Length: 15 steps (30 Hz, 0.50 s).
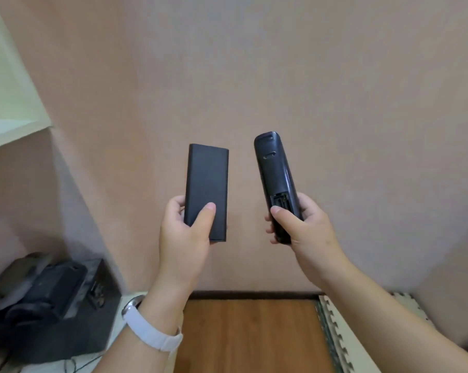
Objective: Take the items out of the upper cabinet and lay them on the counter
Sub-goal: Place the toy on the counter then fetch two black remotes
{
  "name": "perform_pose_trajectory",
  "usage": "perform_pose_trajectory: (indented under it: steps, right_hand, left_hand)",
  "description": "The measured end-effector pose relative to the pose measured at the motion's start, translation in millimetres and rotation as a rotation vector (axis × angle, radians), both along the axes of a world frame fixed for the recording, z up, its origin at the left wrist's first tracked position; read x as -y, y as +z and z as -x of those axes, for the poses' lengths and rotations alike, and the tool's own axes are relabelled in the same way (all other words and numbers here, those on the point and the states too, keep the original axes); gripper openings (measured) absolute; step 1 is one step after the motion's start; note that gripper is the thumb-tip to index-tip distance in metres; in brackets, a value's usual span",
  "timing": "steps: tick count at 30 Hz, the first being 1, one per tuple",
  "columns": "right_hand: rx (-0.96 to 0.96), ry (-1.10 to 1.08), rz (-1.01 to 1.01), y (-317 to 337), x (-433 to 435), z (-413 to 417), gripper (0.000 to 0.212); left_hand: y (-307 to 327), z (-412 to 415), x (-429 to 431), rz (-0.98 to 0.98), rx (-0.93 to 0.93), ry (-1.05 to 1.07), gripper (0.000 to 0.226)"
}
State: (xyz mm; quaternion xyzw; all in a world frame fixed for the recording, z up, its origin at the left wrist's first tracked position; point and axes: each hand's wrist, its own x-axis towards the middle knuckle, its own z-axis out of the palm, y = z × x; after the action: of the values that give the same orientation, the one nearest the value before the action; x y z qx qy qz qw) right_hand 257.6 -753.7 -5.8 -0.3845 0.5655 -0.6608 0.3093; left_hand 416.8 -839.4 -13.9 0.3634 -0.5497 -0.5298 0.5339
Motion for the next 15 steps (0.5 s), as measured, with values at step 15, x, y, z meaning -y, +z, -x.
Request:
perform_pose_trajectory:
  steps: [15]
  right_hand:
    - [0.067, -0.546, -0.018, -28, -380, 129, 0.011]
  left_hand:
    - [-19, 206, -304, -0.034, 0.066, -0.547, 0.021]
